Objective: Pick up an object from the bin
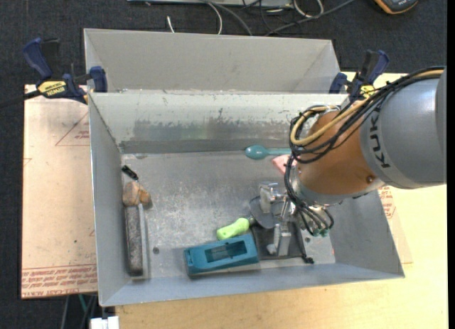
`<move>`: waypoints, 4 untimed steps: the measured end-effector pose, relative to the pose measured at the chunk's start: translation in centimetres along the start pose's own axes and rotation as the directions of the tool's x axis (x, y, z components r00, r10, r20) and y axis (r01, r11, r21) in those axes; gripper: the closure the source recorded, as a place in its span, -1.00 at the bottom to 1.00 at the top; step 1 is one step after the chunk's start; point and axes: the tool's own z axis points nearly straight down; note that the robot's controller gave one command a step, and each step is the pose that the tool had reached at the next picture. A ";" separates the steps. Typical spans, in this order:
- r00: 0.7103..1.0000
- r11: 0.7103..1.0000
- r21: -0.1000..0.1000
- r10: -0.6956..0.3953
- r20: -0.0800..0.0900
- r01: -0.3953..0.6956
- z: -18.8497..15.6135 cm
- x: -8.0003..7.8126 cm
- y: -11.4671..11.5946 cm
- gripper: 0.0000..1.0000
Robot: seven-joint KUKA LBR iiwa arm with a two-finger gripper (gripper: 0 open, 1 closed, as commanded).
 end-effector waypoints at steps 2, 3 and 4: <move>1.000 1.000 0.000 0.000 -0.001 0.000 0.0 0.0 0.0 -1.00; 1.000 1.000 0.000 0.001 0.000 -0.001 0.0 0.0 0.0 1.00; 1.000 1.000 -0.001 0.000 -0.001 0.000 0.0 0.0 0.0 -1.00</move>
Offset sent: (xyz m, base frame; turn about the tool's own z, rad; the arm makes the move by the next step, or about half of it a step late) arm 0.0000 0.0000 0.0000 0.0000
